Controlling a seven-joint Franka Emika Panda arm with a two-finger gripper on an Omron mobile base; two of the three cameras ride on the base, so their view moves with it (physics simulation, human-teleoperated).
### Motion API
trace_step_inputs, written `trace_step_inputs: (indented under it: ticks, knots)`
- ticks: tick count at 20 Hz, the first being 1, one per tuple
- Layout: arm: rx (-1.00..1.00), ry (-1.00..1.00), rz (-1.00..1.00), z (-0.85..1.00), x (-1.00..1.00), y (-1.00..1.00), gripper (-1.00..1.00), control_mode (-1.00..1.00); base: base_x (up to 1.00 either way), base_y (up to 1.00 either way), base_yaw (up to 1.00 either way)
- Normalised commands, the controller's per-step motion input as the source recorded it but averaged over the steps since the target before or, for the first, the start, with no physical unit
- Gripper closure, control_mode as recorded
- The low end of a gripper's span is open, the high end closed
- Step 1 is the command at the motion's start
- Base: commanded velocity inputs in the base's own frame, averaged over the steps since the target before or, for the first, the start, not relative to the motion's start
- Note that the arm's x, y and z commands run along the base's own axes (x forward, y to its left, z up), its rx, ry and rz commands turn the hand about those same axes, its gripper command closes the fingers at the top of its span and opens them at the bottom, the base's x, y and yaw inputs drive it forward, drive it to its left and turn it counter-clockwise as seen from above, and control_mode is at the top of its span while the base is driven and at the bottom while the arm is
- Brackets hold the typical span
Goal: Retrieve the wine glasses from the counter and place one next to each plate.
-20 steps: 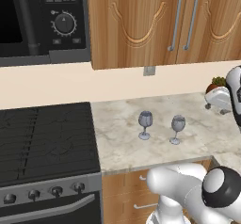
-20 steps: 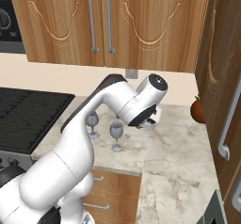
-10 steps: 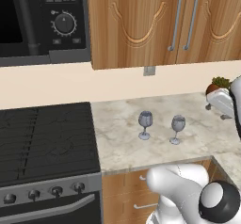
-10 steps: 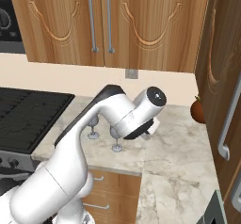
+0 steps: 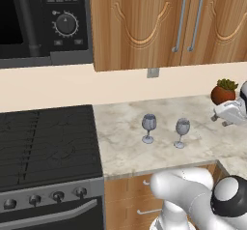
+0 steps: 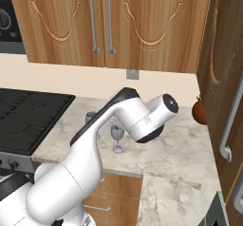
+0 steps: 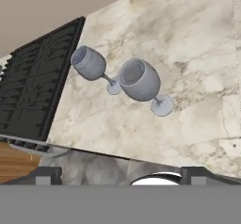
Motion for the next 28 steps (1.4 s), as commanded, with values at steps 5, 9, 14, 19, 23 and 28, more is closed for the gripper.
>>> trace_step_inputs:
  ticks: [5, 9, 14, 19, 23, 28]
  knots:
    - [0.00, -0.02, 0.14, -0.01, -0.01, -0.01, -1.00, -1.00, 0.00, 0.00, 0.00]
    - [0.05, 0.05, -0.22, -0.02, 0.01, 0.00, -1.00, -1.00, 0.00, 0.00, 0.00]
    - [0.13, 0.12, -0.31, 0.00, 0.01, 0.00, -1.00, -1.00, 0.00, 0.00, 0.00]
    - [0.14, 0.12, -0.32, 0.00, 0.00, 0.00, -1.00, -1.00, 0.00, 0.00, 0.00]
    - [0.12, 0.18, -0.33, -0.03, 0.01, 0.00, -1.00, -1.00, 0.00, 0.00, 0.00]
    - [0.14, 0.26, -0.31, 0.00, 0.05, 0.00, -1.00, -1.00, 0.00, 0.00, 0.00]
